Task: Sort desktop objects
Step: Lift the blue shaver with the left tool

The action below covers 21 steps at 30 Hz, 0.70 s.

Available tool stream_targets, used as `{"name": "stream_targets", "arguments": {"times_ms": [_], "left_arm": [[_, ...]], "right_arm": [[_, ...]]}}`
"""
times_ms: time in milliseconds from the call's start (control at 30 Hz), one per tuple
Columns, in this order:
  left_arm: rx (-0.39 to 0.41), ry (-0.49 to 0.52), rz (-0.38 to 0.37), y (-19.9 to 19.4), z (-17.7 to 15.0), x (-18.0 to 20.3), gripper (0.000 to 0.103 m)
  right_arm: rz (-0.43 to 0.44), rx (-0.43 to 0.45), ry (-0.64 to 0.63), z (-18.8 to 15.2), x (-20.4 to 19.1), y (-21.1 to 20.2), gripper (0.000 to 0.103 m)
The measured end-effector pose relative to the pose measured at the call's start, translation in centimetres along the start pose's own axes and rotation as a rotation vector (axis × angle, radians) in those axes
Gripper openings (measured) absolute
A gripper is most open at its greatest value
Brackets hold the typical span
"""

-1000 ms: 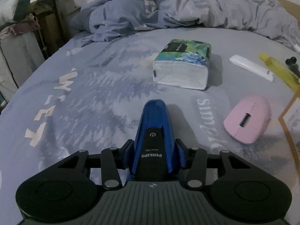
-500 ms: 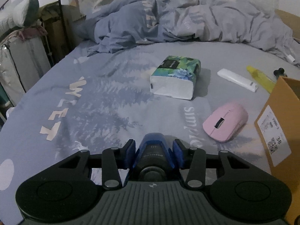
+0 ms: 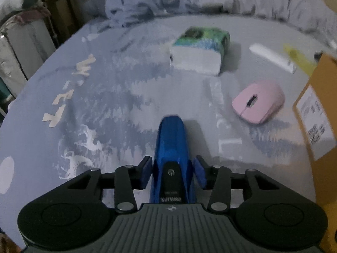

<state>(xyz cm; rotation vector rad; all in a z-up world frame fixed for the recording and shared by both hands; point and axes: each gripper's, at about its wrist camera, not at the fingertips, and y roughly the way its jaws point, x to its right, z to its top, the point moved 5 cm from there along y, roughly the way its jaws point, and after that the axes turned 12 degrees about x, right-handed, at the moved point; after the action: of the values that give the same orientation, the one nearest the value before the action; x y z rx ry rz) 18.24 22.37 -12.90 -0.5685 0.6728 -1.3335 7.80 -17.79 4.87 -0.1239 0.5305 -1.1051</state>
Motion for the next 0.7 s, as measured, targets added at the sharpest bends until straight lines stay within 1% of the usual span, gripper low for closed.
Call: {"name": "stream_targets", "arguments": {"times_ms": [67,133,200,300,400,500,700], "left_arm": [[-0.049,0.008,0.001,0.6,-0.8,0.2,0.055],[-0.062,-0.003,0.000,0.8,-1.3,0.2,0.055],[-0.057,-0.034,0.002,0.6,-1.6,-0.2,0.046],[-0.056,-0.060,-0.005,0.4,-1.8,-0.6,0.046],[-0.044,-0.054,-0.007,0.0,-1.8,-0.4,0.047],[-0.025,-0.047,-0.008,-0.6,-1.9,-0.2,0.047],[0.021,-0.069,-0.024,-2.0,-1.2,0.2,0.047]], "right_arm": [[0.005,-0.001,0.002,-0.2,-0.1,-0.1,0.103],[0.009,-0.002,-0.003,-0.3,-0.4,-0.1,0.103],[0.010,-0.003,-0.007,-0.3,-0.4,-0.1,0.103],[0.006,-0.004,-0.005,-0.4,-0.2,-0.1,0.103],[0.002,-0.005,0.000,-0.5,0.0,-0.1,0.103],[0.001,-0.006,0.001,-0.5,0.2,-0.2,0.103],[0.006,-0.010,-0.001,-0.5,0.3,-0.6,0.103]]}}
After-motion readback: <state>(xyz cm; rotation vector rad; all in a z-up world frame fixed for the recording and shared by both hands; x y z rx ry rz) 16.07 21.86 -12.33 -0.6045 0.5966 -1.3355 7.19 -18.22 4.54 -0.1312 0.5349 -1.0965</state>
